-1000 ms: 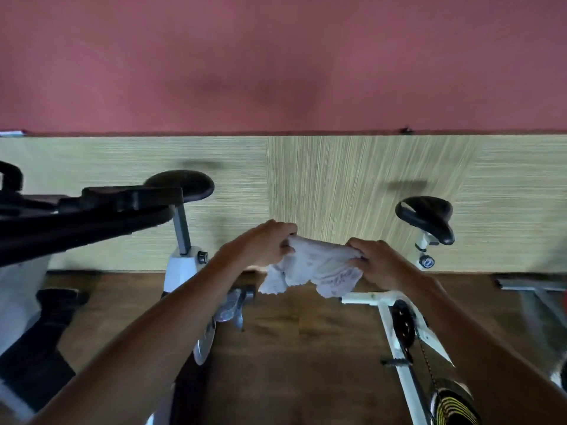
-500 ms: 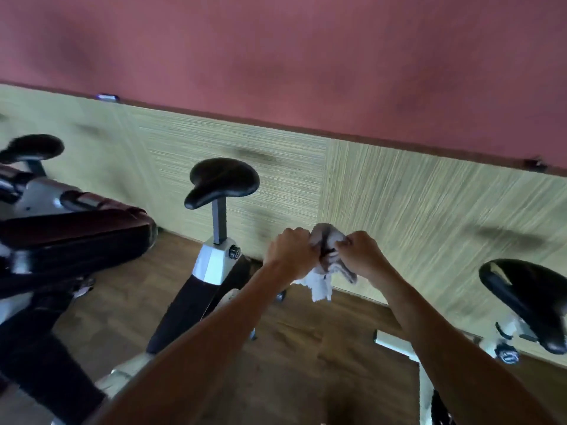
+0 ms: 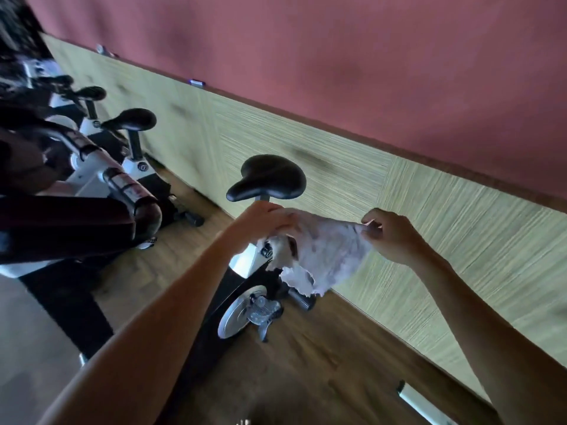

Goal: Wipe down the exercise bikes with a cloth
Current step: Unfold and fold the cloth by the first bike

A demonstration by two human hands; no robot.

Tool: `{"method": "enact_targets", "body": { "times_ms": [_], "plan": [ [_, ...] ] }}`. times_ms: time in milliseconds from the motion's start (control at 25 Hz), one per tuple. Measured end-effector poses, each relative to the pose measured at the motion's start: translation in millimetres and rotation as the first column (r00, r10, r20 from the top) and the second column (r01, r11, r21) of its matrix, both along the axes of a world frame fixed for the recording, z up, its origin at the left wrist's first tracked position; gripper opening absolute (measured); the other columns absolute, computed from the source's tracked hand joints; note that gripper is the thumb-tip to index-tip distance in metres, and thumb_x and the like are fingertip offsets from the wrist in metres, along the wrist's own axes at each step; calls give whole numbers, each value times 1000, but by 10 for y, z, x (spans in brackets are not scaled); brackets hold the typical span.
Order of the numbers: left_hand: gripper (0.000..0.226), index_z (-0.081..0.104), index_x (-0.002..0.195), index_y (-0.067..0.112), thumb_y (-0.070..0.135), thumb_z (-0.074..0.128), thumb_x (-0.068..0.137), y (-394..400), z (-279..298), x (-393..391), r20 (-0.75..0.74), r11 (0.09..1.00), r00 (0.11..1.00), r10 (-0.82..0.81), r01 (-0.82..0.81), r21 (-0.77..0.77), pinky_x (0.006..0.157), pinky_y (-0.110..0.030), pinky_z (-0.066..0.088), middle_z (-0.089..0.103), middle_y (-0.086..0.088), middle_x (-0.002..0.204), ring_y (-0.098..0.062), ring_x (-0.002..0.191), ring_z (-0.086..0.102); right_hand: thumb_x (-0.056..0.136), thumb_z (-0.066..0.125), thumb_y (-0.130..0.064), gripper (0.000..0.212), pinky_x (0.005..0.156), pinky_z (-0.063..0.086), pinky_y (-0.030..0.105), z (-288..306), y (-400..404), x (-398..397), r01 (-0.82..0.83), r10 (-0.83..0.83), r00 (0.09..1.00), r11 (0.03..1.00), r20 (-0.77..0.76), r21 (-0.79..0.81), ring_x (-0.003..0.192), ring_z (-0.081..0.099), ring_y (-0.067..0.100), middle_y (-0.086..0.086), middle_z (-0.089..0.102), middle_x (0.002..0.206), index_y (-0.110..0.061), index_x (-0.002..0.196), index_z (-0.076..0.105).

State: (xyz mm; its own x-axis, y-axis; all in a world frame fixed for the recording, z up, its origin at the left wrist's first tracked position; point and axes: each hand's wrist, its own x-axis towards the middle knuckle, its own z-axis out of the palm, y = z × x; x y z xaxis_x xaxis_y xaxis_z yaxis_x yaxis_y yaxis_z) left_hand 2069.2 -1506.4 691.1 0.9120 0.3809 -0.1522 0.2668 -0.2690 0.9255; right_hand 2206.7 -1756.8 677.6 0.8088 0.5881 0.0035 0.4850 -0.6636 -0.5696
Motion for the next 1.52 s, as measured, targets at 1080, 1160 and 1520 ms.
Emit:
{"method": "enact_targets", "body": {
  "times_ms": [1080, 1160, 1520],
  "plan": [
    [31, 66, 81, 0, 24, 59, 99, 260, -149, 41, 324, 930, 883, 339, -367, 29, 61, -35, 38, 52, -7, 67, -17, 63, 47, 87, 79, -22, 31, 75, 61, 37, -99, 843, -243, 364, 248, 668, 714, -702, 599, 91, 75, 32, 19, 76, 100, 0, 108, 72],
    [36, 65, 88, -2, 31, 56, 98, 314, -59, 62, 279, 938, 902, 329, -347, 16, 63, -37, 37, 52, -9, 72, -19, 67, 47, 86, 79, -22, 34, 70, 56, 34, -179, 742, -99, 375, 68, 724, 796, -686, 475, 85, 73, 28, 20, 75, 104, -5, 114, 70],
    [18, 61, 89, 20, 23, 53, 105, -177, 167, 236, -79, 782, 956, -281, 276, 560, 56, -18, 35, 53, 5, 73, -5, 59, 48, 67, 83, -51, 45, 80, 43, 29, 71, 764, -54, -366, 444, 861, 880, -249, 303, 94, 60, 10, -10, 62, 95, -26, 101, 68]
  ]
}}
